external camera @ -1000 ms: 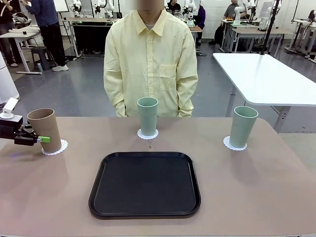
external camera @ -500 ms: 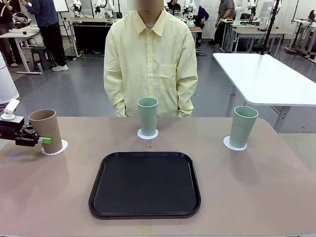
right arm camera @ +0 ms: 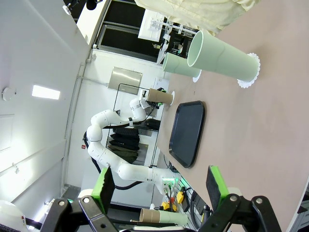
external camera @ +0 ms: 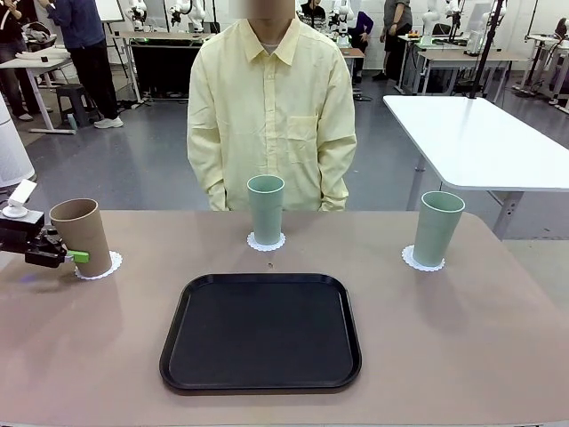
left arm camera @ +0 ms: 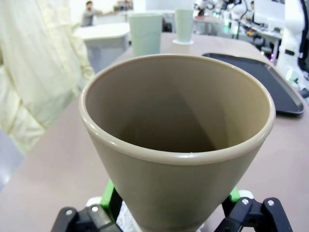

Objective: Place coasters on the table and set cups on them.
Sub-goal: Take one Reusable plastic cup from the Flat Tray and place it on a coaster set by the human.

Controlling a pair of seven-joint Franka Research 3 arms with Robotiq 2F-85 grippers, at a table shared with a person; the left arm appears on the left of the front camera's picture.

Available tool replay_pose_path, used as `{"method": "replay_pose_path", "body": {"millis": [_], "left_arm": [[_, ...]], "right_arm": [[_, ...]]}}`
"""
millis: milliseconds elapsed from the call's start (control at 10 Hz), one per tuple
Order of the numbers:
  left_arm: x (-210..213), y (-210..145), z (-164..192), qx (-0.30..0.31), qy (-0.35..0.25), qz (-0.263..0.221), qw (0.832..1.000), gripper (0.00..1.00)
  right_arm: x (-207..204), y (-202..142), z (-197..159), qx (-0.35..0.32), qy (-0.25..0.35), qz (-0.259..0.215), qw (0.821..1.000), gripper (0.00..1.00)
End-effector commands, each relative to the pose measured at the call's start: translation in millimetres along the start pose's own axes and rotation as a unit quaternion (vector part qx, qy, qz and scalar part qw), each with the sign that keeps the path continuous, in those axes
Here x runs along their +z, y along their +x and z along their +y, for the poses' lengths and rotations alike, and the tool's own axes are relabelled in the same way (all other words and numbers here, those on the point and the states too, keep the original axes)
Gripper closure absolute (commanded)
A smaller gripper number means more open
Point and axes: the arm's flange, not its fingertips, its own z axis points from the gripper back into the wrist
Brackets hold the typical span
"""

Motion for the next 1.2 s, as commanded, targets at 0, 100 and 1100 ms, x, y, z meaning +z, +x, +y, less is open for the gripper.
{"method": "replay_pose_path", "body": {"millis": [0,100,1100], "left_arm": [[5,-2,1,-0.025,-0.011,0.014,1.0,0.0],[6,-2,1,-0.028,-0.009,0.026,0.999,0.0],[78,54,-9,-0.089,0.061,0.25,0.962,0.0]], "right_arm": [[0,0,0,-0.003,-0.002,-0.002,1.0,0.0],[0,0,0,-0.003,-0.002,-0.002,1.0,0.0],[0,0,0,-0.003,-0.002,-0.002,1.0,0.0]]}}
